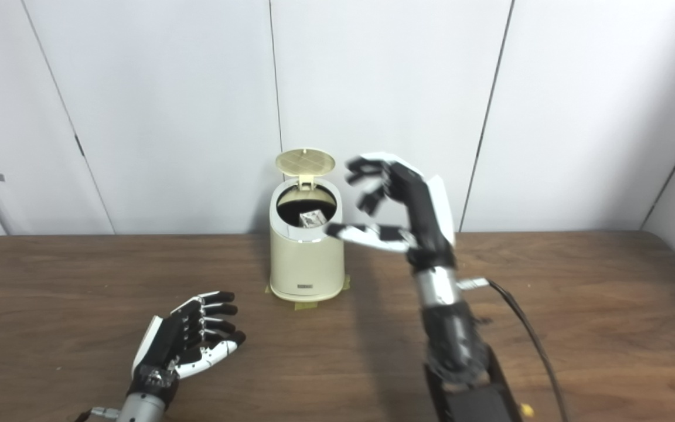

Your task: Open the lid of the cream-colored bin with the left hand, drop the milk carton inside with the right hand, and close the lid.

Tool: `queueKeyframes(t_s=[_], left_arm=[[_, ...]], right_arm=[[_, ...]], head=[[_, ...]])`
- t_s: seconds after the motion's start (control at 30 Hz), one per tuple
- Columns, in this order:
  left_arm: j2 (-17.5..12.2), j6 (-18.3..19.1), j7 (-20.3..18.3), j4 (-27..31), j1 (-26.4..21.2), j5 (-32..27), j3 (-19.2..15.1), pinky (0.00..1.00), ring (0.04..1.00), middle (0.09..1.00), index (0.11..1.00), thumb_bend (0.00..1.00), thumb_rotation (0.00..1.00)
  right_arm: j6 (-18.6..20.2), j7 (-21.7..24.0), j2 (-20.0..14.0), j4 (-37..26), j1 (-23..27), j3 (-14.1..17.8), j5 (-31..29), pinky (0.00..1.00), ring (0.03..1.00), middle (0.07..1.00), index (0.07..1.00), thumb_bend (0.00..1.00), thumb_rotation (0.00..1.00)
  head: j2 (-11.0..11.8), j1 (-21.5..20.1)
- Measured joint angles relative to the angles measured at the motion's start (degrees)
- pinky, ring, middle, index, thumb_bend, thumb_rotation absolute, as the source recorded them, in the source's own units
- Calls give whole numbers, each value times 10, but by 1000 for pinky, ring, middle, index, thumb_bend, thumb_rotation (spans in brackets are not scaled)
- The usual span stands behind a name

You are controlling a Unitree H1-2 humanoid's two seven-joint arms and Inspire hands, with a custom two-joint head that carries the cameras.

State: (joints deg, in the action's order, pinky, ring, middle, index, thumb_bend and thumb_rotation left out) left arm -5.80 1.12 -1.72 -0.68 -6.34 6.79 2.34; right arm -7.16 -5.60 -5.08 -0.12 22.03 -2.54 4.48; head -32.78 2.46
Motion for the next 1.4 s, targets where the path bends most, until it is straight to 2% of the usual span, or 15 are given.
queueKeyframes(t_s=[0.1, 0.17, 0.27, 0.37, 0.5, 0.63, 0.73, 0.9, 1.1, 1.17, 1.33, 1.4], left_arm=[[-2, 0, 0, 0, 0, 1, -1, 581, 660, 709, 726, 657, 192], [-3, 0, -1, 1, 0, 1, -3, 608, 675, 716, 734, 676, 230], [-6, 1, -4, 10, 1, 2, -5, 634, 705, 743, 752, 707, 274], [-11, 4, -5, 27, 1, 1, -9, 667, 772, 803, 819, 773, 314], [-20, 21, -14, 48, -15, 3, -8, 727, 842, 876, 910, 852, 368], [-52, 62, -37, 51, -77, 21, -3, 779, 893, 933, 957, 936, 399], [-76, 90, -50, 53, -152, 32, 0, 776, 926, 961, 976, 965, 392], [-81, 124, -69, 60, -232, 43, 19, 888, 986, 996, 999, 956, 344], [-83, 160, -79, 19, -301, 71, 39, 890, 1000, 1000, 1000, 998, 375], [-88, 161, -81, 4, -316, 92, 56, 883, 1000, 1000, 1000, 1000, 404], [-103, 162, -92, -43, -353, 128, 83, 936, 1000, 1000, 1000, 991, 442], [-108, 162, -96, -54, -365, 138, 89, 902, 1000, 1000, 1000, 995, 441]], right_arm=[[57, 40, -12, -20, -37, 10, -54, 427, 559, 687, 705, 721, 337], [76, 60, -14, -21, -55, 18, -88, 492, 626, 736, 734, 759, 396], [81, 90, -14, -22, -79, 25, -132, 540, 663, 769, 757, 788, 468], [80, 108, -12, -22, -89, 25, -150, 582, 688, 794, 790, 815, 523], [77, 115, -4, -20, -90, 33, -165, 608, 720, 807, 800, 796, 533], [76, 116, 6, -17, -96, 34, -166, 604, 721, 808, 803, 775, 527], [75, 116, 9, -15, -103, 35, -165, 595, 711, 804, 798, 759, 518], [74, 116, 11, -11, -104, 40, -165, 559, 697, 788, 791, 766, 506], [70, 116, 16, -10, -104, 38, -157, 562, 697, 788, 790, 761, 514], [69, 116, 17, -9, -105, 37, -151, 560, 697, 790, 791, 755, 517], [69, 116, 21, -9, -111, 34, -143, 560, 690, 790, 794, 723, 515], [69, 116, 22, -9, -114, 34, -140, 559, 684, 786, 791, 723, 517]], head=[[2, 3], [4, 8], [6, 12], [7, 13], [17, 18], [20, 19], [25, 20], [31, 19], [40, 18], [41, 16], [46, 11], [46, 9]])
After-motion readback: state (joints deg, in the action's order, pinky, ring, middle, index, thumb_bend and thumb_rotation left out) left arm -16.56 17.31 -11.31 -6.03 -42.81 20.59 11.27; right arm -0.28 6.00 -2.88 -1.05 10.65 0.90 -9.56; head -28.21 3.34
